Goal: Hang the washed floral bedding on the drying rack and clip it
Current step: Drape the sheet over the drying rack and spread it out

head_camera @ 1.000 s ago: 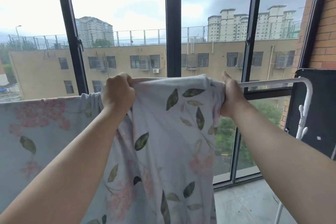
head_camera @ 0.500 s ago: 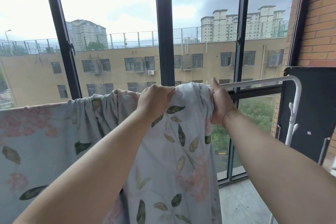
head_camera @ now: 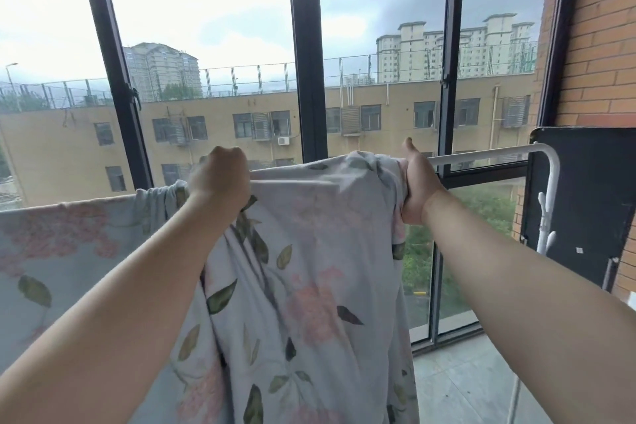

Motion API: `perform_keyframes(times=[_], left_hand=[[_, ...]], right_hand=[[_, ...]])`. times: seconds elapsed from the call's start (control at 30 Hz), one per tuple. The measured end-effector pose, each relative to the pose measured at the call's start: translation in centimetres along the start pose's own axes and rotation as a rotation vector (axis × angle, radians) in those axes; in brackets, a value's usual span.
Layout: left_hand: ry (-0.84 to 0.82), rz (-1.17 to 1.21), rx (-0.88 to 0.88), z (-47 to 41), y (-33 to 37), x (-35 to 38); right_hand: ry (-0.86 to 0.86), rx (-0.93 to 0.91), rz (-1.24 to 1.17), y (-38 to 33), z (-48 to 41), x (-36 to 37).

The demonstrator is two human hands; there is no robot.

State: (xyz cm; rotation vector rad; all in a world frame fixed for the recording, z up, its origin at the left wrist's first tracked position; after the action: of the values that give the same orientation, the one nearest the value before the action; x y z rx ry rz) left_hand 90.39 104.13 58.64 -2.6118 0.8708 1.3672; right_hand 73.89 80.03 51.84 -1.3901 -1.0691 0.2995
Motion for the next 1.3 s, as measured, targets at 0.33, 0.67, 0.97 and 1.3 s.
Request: perform_keyframes(times=[0.33,0.67,0.97,1.3], left_hand=[[-0.102,0.22,0.391,3.0,8.9,2.9],[-0.028,0.024,-0.157,-0.7,0.9,0.0],[-0.082,0.208,0.368,1.7,9.3,3.7],[-0.038,-0.003,-0.045,-1.3,3.4,1.1]], right_hand=[[0.085,0.109,0.048,1.3,-0.2,-0.4],[0.19,0.127,0.106,2.2,-0.8,-0.7],[0.317,0.039,0.087,2.0,-0.8,-2.1],[0.347,-0.074,0.217,-0.6,-1.5,-0.8]])
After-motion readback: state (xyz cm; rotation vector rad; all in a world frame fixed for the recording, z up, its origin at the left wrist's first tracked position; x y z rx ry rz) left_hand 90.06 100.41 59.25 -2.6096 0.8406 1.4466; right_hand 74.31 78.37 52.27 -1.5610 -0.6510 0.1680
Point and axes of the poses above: each hand's wrist, its own z-axis away from the middle knuckle, its own x-axis out of the palm, y = z × x, the point moved 7 cm from there along -z, towards the middle knuckle, and after that the axes turned 7 degrees about -x, right-handed, at the moved point
